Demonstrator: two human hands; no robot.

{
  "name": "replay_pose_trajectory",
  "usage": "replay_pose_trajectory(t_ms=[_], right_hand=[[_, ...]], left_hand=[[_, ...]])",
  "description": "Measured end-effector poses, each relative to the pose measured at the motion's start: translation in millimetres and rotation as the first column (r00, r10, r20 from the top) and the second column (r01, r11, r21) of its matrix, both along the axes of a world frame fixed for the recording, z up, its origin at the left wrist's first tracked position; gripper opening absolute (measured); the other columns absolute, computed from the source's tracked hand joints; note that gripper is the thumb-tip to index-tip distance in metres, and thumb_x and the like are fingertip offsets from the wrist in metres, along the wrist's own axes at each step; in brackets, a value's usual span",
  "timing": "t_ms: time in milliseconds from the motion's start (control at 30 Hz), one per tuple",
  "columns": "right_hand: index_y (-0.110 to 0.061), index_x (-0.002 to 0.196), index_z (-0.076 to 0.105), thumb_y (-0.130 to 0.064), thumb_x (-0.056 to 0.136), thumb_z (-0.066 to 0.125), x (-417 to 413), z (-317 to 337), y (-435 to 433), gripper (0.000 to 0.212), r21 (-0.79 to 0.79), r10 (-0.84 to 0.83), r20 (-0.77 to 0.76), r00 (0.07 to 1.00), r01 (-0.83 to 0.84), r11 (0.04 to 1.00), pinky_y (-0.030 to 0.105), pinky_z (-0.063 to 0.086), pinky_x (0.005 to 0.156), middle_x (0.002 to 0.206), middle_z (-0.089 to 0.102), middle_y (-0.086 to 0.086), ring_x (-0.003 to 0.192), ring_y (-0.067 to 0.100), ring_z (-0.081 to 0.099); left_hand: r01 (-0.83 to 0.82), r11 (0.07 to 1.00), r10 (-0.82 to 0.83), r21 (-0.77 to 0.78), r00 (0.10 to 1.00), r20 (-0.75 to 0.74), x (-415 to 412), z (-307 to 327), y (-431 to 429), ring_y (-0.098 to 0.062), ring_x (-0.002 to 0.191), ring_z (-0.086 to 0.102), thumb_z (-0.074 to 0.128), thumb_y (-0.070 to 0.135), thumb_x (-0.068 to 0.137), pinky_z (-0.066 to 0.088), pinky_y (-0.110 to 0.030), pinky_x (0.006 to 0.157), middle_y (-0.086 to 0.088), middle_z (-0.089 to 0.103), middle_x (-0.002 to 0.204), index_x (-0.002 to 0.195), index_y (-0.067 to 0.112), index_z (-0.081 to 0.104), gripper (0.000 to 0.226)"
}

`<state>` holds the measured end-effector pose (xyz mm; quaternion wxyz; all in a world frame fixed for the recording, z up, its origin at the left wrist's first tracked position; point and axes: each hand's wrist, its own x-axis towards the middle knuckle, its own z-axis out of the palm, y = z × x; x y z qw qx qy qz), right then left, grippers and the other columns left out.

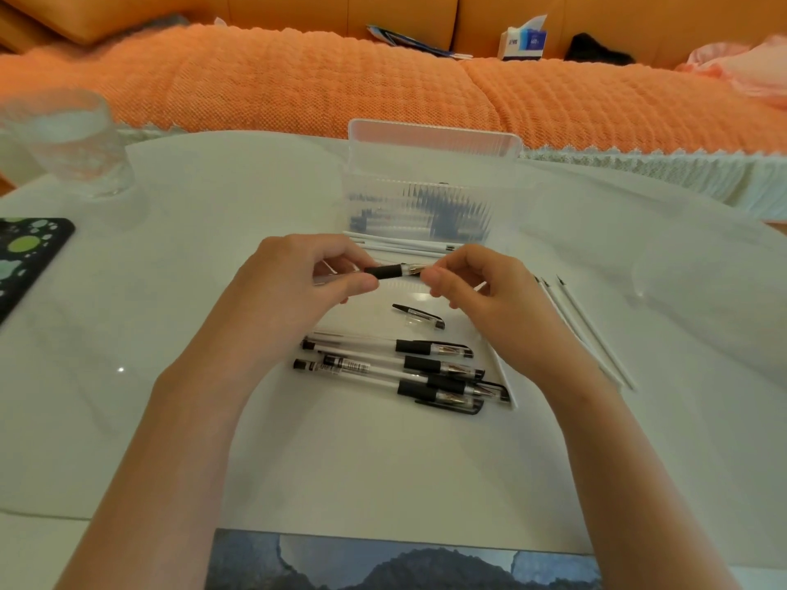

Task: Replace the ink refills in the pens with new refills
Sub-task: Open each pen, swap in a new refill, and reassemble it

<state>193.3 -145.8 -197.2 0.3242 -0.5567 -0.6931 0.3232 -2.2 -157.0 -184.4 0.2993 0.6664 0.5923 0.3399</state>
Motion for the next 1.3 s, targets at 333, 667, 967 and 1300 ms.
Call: replay_pose_trajectory(t_ms=[333,667,967,1300], right_hand=[[-0.026,0.088,0.063,-0.031,0.084,0.067,1,-6,0,0.008,0.006,0.061,0.348,0.936,-0.067,0.998,0.012,0.033,0.066,0.083,0.048,-0.019,0.078,-0.004,0.044],[-0.022,0.086,0.061,-0.011,0.083,0.069,10,4,2,0.014,0.051,-0.029,-0.081,0.996,0.034,0.998,0.020,0.050,0.069,0.080,0.067,-0.007,0.071,0.007,0.062],[-0.019,0.091,0.069,-0.013,0.083,0.069,1,6,0,0.010,0.044,0.006,-0.101,0.995,-0.001,0.999,0.012,0.048,0.071,0.080,0.069,-0.007,0.074,0.004,0.061],[-0.016,0.084,0.069,-0.003,0.080,0.070,-3,2,0,0.013,0.086,0.033,-0.167,0.985,-0.019,0.996,0.013,0.048,0.070,0.074,0.068,-0.007,0.069,0.003,0.061]], left_hand=[[-0.031,0.999,0.031,0.006,0.999,-0.014,-7,2,-1,-0.010,0.078,0.064,0.074,0.025,0.077,0.049,-0.031,0.079,0.009,0.066,0.074,0.084,0.032,0.071,0.010],[-0.031,1.000,0.031,0.000,0.999,-0.014,-10,2,0,-0.010,0.076,0.063,0.074,0.026,0.077,0.047,-0.028,0.075,0.009,0.065,0.071,0.082,0.035,0.071,0.011],[-0.010,1.000,0.009,-0.016,1.000,-0.027,-7,0,-1,-0.004,0.076,0.062,0.074,0.028,0.077,0.048,-0.026,0.075,0.010,0.066,0.074,0.086,0.035,0.072,0.012],[0.046,0.998,-0.044,0.042,0.997,-0.059,6,-3,0,0.001,0.062,0.057,0.067,0.025,0.084,0.040,-0.019,0.063,0.017,0.069,0.068,0.086,0.034,0.070,0.010]])
